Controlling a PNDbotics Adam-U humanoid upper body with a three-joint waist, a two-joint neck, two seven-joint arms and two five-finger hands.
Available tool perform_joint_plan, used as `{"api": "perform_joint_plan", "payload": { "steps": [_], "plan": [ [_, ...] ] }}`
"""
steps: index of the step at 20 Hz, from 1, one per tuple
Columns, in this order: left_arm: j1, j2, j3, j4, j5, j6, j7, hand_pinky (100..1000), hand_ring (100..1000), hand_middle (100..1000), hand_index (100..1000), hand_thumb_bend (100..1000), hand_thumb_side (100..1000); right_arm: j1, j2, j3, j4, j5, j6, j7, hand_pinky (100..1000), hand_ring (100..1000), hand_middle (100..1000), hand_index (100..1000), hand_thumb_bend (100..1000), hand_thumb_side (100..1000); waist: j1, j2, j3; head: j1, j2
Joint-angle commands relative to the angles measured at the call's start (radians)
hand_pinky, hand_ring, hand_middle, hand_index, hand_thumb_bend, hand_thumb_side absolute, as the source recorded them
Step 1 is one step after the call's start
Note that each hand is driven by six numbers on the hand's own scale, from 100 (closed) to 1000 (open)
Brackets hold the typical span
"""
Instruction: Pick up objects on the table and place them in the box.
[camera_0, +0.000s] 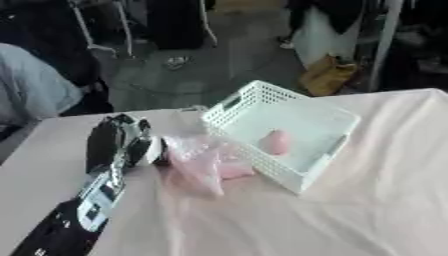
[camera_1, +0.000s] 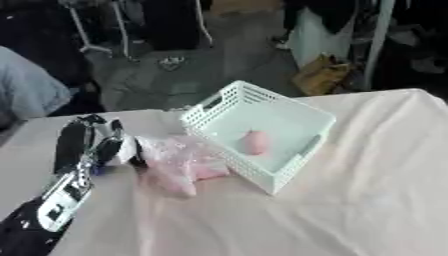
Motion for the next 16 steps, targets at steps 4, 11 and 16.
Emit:
{"api": "perform_joint_plan", "payload": {
  "steps": [4,11,16],
  "plan": [
    [-0.054,0.081,0.021,-0.050,-0.010,0.024,-0.083,100,100,100,194,260,435,-0.011,-0.022,-0.003,-0.015,-0.009,0.000,-0.001,852,928,830,840,100,750,-0.002,-0.017,0.002,0.001,-0.010],
    [-0.130,0.112,0.021,-0.070,0.029,0.044,-0.187,100,100,100,190,252,418,-0.009,-0.023,-0.002,-0.015,-0.012,0.000,0.000,852,929,830,840,100,748,0.001,-0.023,-0.002,0.003,-0.009],
    [-0.178,0.119,0.019,-0.084,0.075,0.065,-0.240,100,100,100,188,256,406,-0.010,-0.023,-0.001,-0.015,-0.015,0.002,0.000,853,929,830,840,100,747,0.004,-0.027,-0.005,0.002,-0.007]
  ]
}}
